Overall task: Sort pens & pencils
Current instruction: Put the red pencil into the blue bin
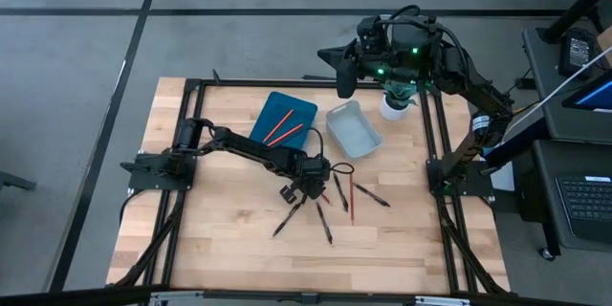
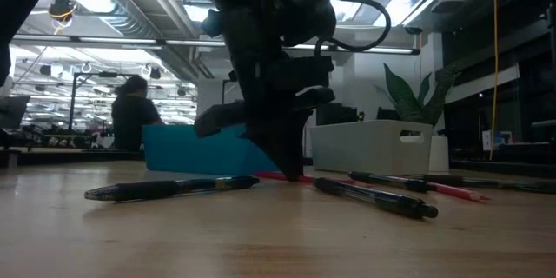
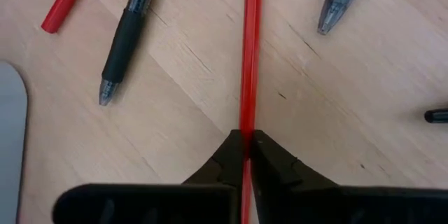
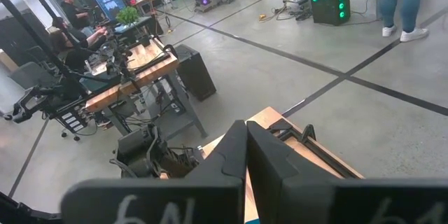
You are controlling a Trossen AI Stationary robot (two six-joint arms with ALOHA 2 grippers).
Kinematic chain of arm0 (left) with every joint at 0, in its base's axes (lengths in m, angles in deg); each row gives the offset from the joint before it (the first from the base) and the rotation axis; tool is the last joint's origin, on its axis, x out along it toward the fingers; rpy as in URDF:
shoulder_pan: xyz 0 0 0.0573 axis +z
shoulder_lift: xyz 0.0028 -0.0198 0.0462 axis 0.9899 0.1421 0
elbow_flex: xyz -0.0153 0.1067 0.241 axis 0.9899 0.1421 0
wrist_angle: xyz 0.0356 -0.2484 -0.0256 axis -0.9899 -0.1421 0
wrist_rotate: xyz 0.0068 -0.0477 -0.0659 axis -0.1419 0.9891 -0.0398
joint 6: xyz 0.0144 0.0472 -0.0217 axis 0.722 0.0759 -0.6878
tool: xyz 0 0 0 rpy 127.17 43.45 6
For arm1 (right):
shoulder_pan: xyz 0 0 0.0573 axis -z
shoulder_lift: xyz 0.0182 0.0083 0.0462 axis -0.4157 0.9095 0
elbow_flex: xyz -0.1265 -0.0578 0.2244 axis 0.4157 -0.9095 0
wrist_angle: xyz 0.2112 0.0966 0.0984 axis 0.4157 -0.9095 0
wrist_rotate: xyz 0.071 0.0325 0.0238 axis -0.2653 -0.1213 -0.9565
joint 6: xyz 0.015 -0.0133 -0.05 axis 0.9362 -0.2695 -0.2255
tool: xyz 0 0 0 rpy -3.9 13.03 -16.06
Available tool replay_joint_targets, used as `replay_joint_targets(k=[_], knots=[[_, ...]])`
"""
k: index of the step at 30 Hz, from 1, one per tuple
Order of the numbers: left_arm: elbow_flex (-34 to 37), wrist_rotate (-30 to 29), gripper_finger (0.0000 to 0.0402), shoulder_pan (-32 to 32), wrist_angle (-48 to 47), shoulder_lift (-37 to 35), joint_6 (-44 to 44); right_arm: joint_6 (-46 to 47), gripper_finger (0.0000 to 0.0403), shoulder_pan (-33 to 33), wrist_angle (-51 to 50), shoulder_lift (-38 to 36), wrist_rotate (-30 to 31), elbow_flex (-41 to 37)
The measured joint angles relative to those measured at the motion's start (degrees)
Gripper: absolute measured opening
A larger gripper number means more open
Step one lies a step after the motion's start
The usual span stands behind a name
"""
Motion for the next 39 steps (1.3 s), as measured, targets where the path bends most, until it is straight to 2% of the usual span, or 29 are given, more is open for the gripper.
replay_joint_targets(k=[12, 24, 39], knots=[[-6.2, -0.6, 0.0010, -0.1, -6.5, 0.8, -2.6, 0.0, 0.0013, 0.0, 0.0, 0.0, 0.0, 0.0], [-6.9, -3.4, 0.0010, -1.0, -12.5, 0.6, -5.7, 0.1, 0.0013, 0.0, -0.1, 0.0, 0.0, 0.0], [-7.1, -6.0, 0.0010, -2.3, -13.3, -1.5, -7.4, 0.2, 0.0013, 0.0, -0.2, 0.0, 0.0, 0.0]])
